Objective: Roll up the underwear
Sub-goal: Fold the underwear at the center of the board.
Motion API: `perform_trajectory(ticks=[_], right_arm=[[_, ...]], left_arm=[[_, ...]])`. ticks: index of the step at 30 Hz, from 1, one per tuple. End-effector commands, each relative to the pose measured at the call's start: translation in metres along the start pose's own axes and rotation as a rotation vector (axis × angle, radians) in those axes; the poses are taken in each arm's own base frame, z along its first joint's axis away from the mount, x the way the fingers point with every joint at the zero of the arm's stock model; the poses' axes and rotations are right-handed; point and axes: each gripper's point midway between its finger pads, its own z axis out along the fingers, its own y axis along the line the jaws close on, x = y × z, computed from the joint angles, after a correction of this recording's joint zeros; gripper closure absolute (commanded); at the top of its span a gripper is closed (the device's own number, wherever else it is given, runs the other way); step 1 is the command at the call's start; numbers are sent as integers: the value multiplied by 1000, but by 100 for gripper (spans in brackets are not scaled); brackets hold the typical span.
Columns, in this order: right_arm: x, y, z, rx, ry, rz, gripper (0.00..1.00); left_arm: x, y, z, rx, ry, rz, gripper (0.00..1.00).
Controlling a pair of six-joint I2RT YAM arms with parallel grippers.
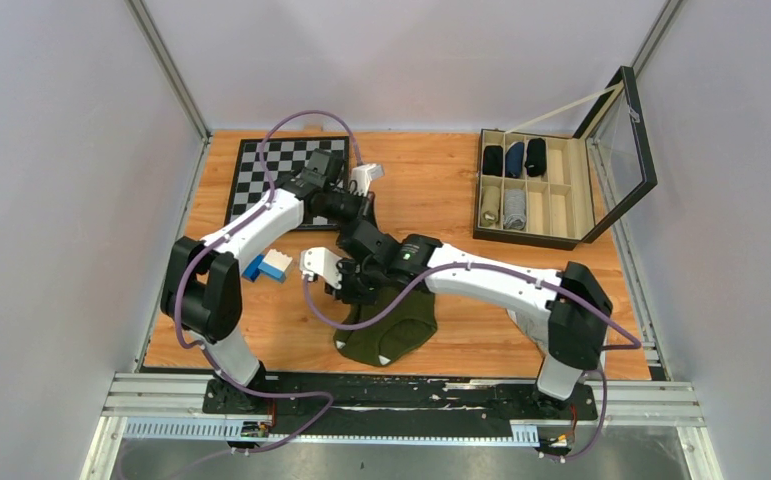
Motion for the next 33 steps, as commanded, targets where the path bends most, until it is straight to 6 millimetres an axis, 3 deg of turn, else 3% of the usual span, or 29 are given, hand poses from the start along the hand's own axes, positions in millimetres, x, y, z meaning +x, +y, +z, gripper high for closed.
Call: perform_trajectory(ticks=[1, 15, 27, 33], right_arm=[[-1, 8, -19, -5, -52, -28, 100], [62, 18, -45, -29, 2, 30, 100], [109, 40, -58, -46, 75, 39, 100], [129, 46, -63, -46, 109, 26, 100]], left_arm=[[-25, -26, 5, 50, -37, 61, 100], [-36, -38, 56, 81, 0, 51, 100], [-35, -69, 82, 179, 25, 93, 100], [-42, -70, 92, 179, 24, 101, 100]])
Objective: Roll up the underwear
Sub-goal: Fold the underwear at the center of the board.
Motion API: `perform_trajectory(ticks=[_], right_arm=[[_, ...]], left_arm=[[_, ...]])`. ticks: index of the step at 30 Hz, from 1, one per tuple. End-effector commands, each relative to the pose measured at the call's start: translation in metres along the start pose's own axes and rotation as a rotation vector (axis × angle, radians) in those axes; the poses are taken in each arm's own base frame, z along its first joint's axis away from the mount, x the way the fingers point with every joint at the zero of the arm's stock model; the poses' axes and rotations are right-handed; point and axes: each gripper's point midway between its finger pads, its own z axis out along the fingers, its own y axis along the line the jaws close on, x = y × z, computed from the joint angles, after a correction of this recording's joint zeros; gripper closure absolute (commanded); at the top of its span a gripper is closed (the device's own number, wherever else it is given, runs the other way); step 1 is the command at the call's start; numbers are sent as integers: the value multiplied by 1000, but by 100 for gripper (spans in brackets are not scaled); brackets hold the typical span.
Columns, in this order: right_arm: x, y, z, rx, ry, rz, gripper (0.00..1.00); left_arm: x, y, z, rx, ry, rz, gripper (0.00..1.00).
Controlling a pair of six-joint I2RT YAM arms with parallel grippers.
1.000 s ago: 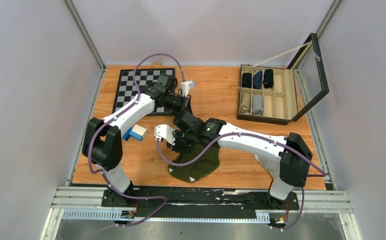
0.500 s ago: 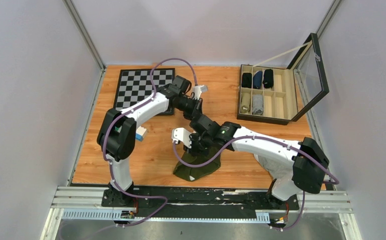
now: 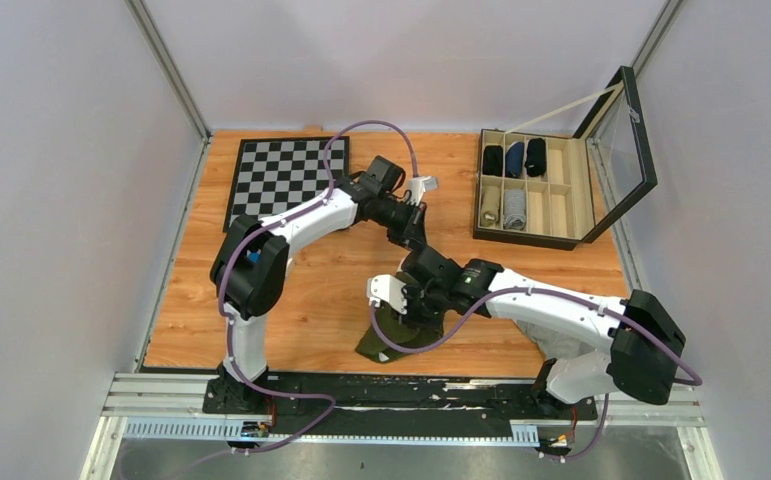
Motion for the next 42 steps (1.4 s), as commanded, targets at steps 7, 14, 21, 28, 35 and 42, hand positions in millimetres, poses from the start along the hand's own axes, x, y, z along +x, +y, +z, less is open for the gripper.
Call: perform_trajectory(ticks=[7, 14, 21, 28, 35, 42], right_arm=[[20, 15, -8, -33, -5, -13, 100], [25, 17, -6, -39, 1, -22, 100], [39, 19, 0, -45, 30, -28, 100], [49, 20, -2, -42, 54, -74, 91], [48, -18, -53, -17, -41, 37, 61], [57, -69, -126, 67, -301, 330, 62]], left_arm=[[-31, -13, 15, 50, -57, 73, 100], [-24, -17, 30, 59, -29, 85, 100], [-22, -11, 37, 54, -13, 80, 100], [-17, -15, 44, 74, 2, 73, 100], [-12, -26, 49, 96, 16, 84, 100], [-10, -26, 52, 97, 22, 78, 100]])
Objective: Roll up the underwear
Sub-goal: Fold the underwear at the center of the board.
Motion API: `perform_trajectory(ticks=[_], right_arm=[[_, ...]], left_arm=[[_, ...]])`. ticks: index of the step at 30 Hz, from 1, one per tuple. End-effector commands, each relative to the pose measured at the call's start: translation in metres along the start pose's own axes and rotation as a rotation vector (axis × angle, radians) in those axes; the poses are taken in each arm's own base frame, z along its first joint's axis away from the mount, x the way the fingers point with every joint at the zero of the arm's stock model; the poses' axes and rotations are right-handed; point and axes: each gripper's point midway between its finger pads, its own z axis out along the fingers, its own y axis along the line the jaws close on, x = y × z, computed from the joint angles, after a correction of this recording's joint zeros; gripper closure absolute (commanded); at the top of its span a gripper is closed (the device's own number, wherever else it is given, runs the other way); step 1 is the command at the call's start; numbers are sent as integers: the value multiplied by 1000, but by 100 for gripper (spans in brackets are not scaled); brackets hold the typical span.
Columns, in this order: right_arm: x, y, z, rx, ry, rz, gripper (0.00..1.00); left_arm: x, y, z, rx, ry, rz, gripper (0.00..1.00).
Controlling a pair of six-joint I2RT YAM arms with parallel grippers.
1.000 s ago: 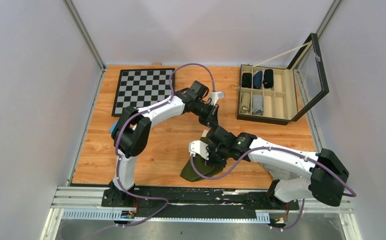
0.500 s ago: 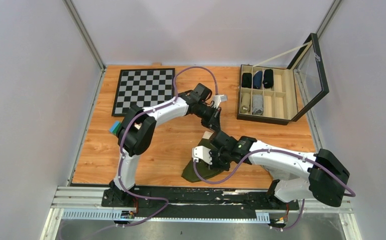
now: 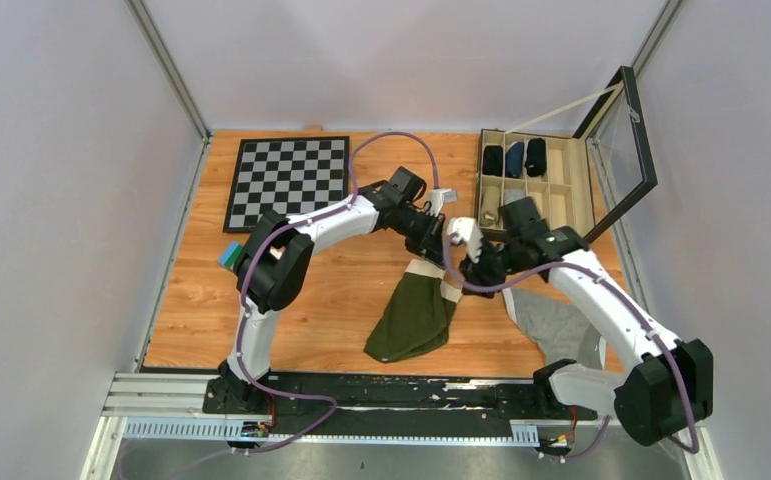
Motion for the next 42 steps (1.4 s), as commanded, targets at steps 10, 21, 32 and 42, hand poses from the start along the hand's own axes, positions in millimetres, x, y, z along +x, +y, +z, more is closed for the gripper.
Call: perform_trajectory(ticks=[10, 21, 32, 42], right_arm=[[17, -62, 6, -85, -218, 771, 68], [47, -66, 62, -277, -40, 965, 82], [58, -66, 77, -284, -1, 998, 87], [67, -72, 81, -248, 23, 1009, 90]], left_arm=[[-14, -19, 5, 48, -27, 49, 100], [-8, -22, 19, 59, 5, 56, 100], [-3, -21, 28, 74, 22, 68, 100], [3, -32, 62, 101, 65, 118, 100]])
